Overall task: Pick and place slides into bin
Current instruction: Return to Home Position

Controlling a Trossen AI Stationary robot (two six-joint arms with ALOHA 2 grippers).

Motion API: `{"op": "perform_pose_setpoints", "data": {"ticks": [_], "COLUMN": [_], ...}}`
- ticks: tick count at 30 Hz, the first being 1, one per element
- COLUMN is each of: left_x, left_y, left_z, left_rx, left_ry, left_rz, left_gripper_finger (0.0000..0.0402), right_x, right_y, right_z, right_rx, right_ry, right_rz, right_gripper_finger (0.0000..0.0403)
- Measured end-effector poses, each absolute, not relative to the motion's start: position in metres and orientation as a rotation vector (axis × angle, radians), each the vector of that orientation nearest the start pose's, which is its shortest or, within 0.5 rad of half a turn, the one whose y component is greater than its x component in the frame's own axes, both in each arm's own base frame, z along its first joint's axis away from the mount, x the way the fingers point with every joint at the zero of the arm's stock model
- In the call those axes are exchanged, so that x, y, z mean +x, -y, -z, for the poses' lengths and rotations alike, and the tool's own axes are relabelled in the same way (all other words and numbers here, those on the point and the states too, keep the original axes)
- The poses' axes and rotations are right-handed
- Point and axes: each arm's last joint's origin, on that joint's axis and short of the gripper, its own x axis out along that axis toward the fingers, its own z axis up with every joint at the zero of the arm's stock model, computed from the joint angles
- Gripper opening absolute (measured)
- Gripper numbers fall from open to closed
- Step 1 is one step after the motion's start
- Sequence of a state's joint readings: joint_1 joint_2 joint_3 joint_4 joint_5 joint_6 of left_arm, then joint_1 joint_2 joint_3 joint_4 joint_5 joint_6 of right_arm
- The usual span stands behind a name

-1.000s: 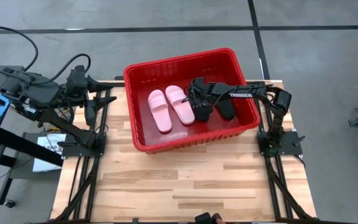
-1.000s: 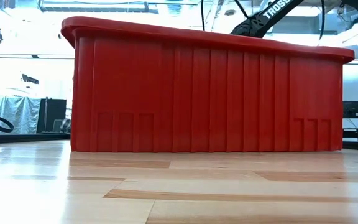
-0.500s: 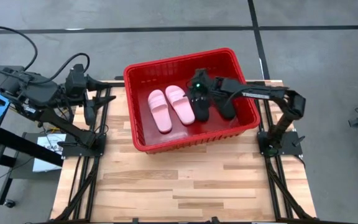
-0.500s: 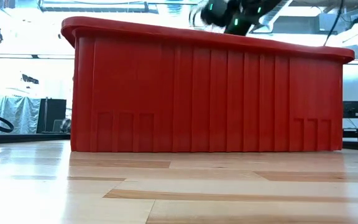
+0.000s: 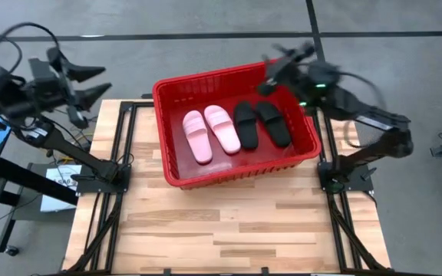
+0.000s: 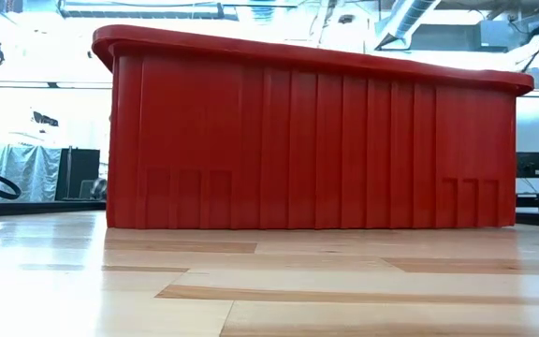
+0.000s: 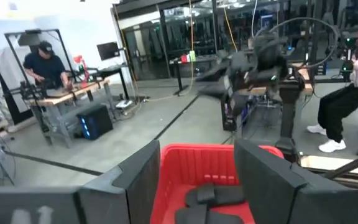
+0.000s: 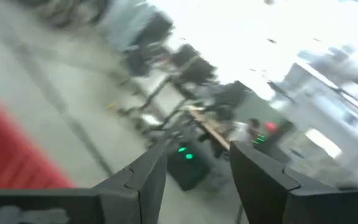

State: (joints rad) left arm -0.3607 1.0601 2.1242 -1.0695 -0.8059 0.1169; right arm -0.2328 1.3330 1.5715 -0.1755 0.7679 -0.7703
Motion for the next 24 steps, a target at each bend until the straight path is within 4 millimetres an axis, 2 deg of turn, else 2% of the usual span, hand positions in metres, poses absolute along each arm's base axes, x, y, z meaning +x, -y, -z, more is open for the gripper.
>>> {"op": "perform_pose_setpoints", "data": {"ticks": [3, 7, 9, 12, 16, 21, 24], "left_x": [0.034, 0.011, 0.002, 0.002, 0.02, 0.046, 0.053], "left_y": [-0.01, -0.017, -0.019, -0.016, -0.007, 0.003, 0.008], "left_z": [-0.575, -0.566, -0.558, -0.54, -0.502, -0.439, -0.402], "left_rx": [0.138, 0.147, 0.129, 0.104, 0.104, 0.087, 0.046], "left_ry": [-0.03, -0.051, -0.049, -0.033, -0.027, 0.072, 0.134], "left_rz": [-0.445, -0.403, -0.345, -0.226, -0.137, -0.139, -0.055], "left_gripper_finger": [0.0197, 0.0197, 0.0197, 0.0197, 0.0197, 0.0197, 0.0197], "right_x": [0.227, 0.196, 0.185, 0.176, 0.168, 0.17, 0.171], "right_y": [0.069, 0.051, 0.04, 0.022, 0.002, -0.014, -0.019], "right_z": [-0.502, -0.519, -0.52, -0.517, -0.512, -0.508, -0.505], "right_rx": [-0.511, -0.211, -0.132, -0.066, -0.023, 0.027, 0.037], "right_ry": [-0.17, 0.073, 0.101, 0.085, 0.046, 0.015, -0.012], "right_rz": [1.042, 0.981, 0.905, 0.752, 0.461, 0.074, -0.118], "right_gripper_finger": [0.0166, 0.0168, 0.0169, 0.0171, 0.017, 0.0167, 0.0166]}}
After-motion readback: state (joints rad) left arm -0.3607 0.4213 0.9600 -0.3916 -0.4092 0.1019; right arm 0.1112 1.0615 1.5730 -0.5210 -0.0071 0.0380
